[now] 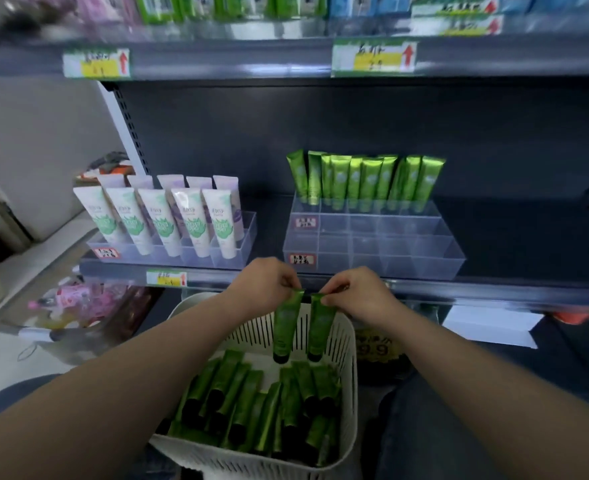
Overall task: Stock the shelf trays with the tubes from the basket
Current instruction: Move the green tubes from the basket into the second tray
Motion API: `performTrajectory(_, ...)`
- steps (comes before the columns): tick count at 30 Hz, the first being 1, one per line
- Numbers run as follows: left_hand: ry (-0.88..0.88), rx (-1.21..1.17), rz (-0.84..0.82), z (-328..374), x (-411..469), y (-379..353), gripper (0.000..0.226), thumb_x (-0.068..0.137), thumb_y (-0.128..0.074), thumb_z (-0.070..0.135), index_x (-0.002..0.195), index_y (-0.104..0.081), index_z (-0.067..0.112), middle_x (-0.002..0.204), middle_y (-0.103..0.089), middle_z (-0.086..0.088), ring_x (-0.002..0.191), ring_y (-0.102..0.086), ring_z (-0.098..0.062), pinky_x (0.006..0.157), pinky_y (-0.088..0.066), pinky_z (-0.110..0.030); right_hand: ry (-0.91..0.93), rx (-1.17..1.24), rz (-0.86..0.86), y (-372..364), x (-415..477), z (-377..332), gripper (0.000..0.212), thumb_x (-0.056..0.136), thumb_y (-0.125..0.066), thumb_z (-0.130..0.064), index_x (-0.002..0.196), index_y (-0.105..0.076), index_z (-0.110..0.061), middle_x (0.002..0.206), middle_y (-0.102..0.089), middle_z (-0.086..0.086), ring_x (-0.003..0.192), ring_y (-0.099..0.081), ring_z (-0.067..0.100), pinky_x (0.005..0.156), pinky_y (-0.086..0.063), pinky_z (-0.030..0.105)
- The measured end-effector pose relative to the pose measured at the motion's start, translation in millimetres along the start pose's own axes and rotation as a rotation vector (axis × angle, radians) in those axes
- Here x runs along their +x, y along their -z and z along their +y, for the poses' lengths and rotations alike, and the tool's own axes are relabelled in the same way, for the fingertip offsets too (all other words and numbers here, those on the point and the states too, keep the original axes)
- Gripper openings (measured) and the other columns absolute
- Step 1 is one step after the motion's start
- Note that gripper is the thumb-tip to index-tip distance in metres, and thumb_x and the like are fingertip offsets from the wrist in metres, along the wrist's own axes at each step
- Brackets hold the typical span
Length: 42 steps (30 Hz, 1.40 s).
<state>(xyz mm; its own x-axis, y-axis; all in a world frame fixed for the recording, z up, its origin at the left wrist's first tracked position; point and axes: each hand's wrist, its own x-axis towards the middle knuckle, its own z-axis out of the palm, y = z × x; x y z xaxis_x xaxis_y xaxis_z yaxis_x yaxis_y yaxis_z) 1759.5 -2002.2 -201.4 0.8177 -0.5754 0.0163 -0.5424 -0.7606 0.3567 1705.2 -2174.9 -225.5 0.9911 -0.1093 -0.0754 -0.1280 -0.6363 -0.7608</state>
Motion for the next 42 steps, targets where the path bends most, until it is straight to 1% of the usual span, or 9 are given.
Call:
performTrajectory(9,-0.059,-0.031,0.092,40.4,27.8,21.4,0.020,0.085,-0.058,0.009,0.093,-0.074,0.019,0.095,-0.071,0.004,0.089,-0.062,-0.011,0.072,-0.040,-0.017,-0.009,0.078,0.067,56.0,-5.9,1.8,0.006,0.082,-0.071,-0.011,0.085,-0.074,-0.014,0.073,-0.065,-0.008,0.071,-0.059,0.007,0.076,-0.054,0.029)
performTrajectory(13,-0.058,-0.044,0.120,49.8,45.2,31.4,0.021,0.084,-0.057,0.009,0.094,-0.072,0.020,0.095,-0.071,0.004,0.090,-0.063,-0.012,0.072,-0.039,-0.017,0.020,0.103,0.097,76.2,1.2,-4.8,0.008,0.082,-0.070,-0.010,0.080,-0.072,-0.017,0.074,-0.065,-0.005,0.077,-0.063,0.014,0.080,-0.057,0.037)
performTrajectory(17,-0.067,-0.040,0.146,54.7,62.8,46.3,0.021,0.085,-0.057,0.010,0.094,-0.071,0.022,0.095,-0.070,0.005,0.091,-0.063,-0.012,0.073,-0.041,-0.019,0.069,0.121,0.113,94.5,12.1,-18.2,0.007,0.083,-0.069,-0.011,0.083,-0.071,-0.017,0.075,-0.065,-0.007,0.074,-0.062,0.009,0.078,-0.056,0.031)
performTrajectory(20,-0.079,-0.021,0.152,56.3,76.2,59.4,0.020,0.086,-0.056,0.011,0.097,-0.070,0.020,0.096,-0.069,0.003,0.091,-0.062,-0.013,0.074,-0.043,-0.019,0.094,0.159,0.116,106.5,23.4,-30.6,0.009,0.085,-0.068,-0.012,0.081,-0.070,-0.020,0.080,-0.066,-0.003,0.080,-0.065,0.016,0.076,-0.059,0.036)
performTrajectory(23,-0.078,-0.004,0.173,53.9,91.5,73.0,0.022,0.086,-0.053,0.011,0.097,-0.069,0.022,0.095,-0.068,0.003,0.090,-0.062,-0.014,0.071,-0.041,-0.018,0.140,0.128,0.133,116.5,38.7,-42.5,0.009,0.086,-0.067,-0.014,0.082,-0.069,-0.021,0.079,-0.065,-0.006,0.076,-0.063,0.013,0.070,-0.057,0.031)
performTrajectory(28,-0.093,0.029,0.222,49.1,114.6,95.1,0.023,0.087,-0.052,0.010,0.099,-0.068,0.021,0.095,-0.068,0.001,0.092,-0.061,-0.017,0.071,-0.039,-0.018,0.187,0.159,0.169,123.8,69.2,-59.8,0.018,0.084,-0.068,-0.010,0.075,-0.066,-0.025,0.073,-0.062,-0.009,0.074,-0.059,0.011,0.074,-0.056,0.037)
performTrajectory(33,-0.073,0.027,0.244,37.4,137.8,108.0,0.026,0.087,-0.050,0.009,0.101,-0.068,0.021,0.102,-0.069,0.001,0.096,-0.062,-0.017,0.075,-0.042,-0.018,0.220,0.208,0.202,124.6,97.7,-67.7,0.010,0.085,-0.066,-0.008,0.081,-0.068,-0.016,0.077,-0.062,-0.002,0.074,-0.059,0.013,0.073,-0.056,0.037)
performTrajectory(37,-0.041,-0.018,0.279,24.5,160.9,112.6,0.025,0.087,-0.049,0.010,0.096,-0.068,0.022,0.099,-0.071,0.000,0.093,-0.064,-0.019,0.078,-0.049,-0.024,0.246,0.174,0.276,125.5,129.5,-70.6,0.027,0.085,-0.066,-0.010,0.068,-0.061,-0.030,0.072,-0.061,-0.010,0.073,-0.058,0.007,0.078,-0.053,0.032)
performTrajectory(42,-0.007,-0.070,0.331,8.4,189.5,113.0,0.025,0.086,-0.051,0.008,0.094,-0.070,0.022,0.099,-0.072,0.000,0.095,-0.065,-0.016,0.079,-0.046,-0.021,0.267,0.148,0.326,126.5,164.5,-66.7,0.022,0.085,-0.066,-0.013,0.073,-0.064,-0.031,0.076,-0.064,-0.012,0.075,-0.060,0.007,0.078,-0.053,0.029)
